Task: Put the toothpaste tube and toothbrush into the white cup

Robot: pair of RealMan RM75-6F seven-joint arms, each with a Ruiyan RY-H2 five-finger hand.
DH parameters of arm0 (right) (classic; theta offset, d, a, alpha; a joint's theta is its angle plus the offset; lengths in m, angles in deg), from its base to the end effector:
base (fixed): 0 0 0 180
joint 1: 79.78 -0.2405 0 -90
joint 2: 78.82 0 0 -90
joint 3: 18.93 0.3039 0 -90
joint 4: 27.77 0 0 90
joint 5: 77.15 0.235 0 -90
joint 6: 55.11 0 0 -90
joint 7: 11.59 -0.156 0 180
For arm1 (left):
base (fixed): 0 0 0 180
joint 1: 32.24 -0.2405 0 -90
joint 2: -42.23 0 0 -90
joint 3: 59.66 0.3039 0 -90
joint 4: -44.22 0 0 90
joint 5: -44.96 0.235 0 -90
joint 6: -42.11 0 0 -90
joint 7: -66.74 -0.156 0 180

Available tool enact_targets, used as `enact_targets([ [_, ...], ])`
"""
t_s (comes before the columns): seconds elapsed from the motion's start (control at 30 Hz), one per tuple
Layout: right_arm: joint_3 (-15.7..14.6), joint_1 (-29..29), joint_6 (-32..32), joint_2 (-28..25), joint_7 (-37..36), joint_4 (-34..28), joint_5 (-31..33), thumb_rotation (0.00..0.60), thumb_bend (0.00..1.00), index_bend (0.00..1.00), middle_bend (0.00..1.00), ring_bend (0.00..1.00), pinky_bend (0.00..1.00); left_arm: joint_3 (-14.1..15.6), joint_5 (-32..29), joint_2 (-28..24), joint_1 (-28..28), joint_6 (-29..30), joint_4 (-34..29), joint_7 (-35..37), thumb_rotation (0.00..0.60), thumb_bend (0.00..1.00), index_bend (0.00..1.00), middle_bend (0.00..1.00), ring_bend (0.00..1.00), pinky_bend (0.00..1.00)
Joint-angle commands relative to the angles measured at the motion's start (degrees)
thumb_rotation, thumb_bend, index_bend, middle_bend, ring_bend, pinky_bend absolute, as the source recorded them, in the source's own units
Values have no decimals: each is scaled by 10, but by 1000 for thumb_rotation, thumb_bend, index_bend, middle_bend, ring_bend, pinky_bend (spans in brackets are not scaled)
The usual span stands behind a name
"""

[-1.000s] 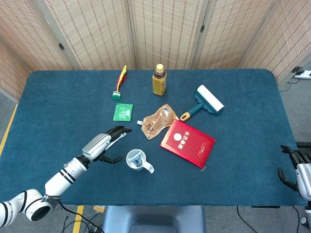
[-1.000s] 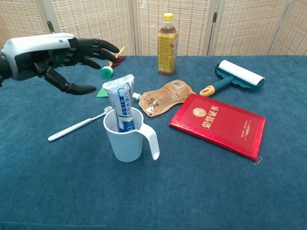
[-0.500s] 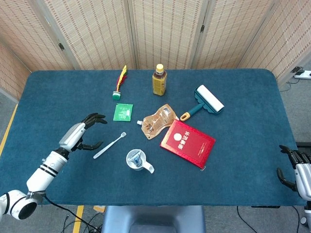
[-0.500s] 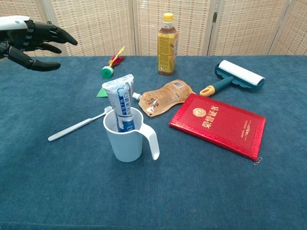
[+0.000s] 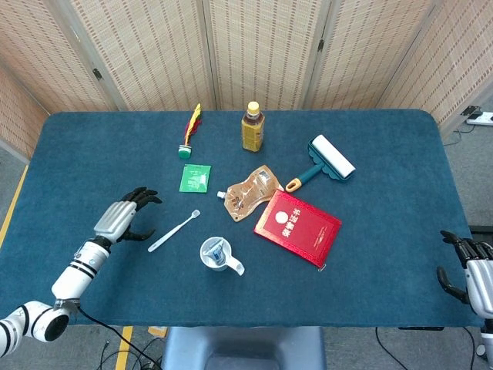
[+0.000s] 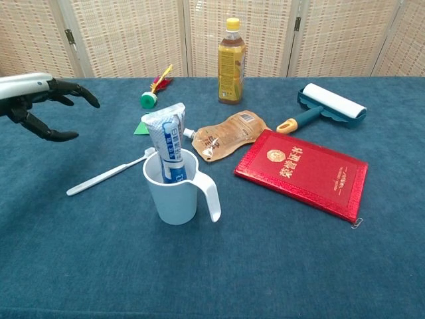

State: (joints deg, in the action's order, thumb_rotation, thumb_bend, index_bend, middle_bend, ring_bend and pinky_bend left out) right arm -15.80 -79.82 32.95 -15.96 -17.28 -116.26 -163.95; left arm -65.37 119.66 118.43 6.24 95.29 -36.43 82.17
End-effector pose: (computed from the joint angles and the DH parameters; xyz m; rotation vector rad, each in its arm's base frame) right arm -0.3891 -0.1688 0.1803 1.3104 -0.9092 0.8965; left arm -0.2590 0.3995 0.0371 -1.7399 -1.2390 -1.0412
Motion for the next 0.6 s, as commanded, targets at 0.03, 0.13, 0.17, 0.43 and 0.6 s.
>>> enact_targets([
  [0.03, 0, 0, -1, 0, 1, 0, 0, 600, 343, 174, 299, 247, 249, 11, 9, 24, 11, -15, 24, -40, 600, 360, 189, 158, 52, 137],
  [0.13, 1, -1, -1, 0, 1, -1, 2, 600, 342, 174, 300, 247, 249, 16, 15, 43, 19, -24, 42, -75, 600, 315, 142, 135, 45, 137],
  [0.17, 1, -1, -2, 0, 1, 0, 3, 600, 342, 174, 299, 247, 249, 17, 15, 49, 21, -26, 47, -85, 600, 303, 133, 129, 44, 137],
  [0.43, 2, -1, -7, 1, -1, 4, 10, 600, 343, 174, 299, 247, 249, 14, -3, 92, 36, -55, 84, -129, 600, 289, 93, 105, 42, 137],
  [0.6, 2, -1, -9, 2, -3, 7, 13, 600, 342, 174, 299, 247, 249, 12, -13, 113, 40, -64, 113, -149, 600, 289, 85, 100, 41, 137],
])
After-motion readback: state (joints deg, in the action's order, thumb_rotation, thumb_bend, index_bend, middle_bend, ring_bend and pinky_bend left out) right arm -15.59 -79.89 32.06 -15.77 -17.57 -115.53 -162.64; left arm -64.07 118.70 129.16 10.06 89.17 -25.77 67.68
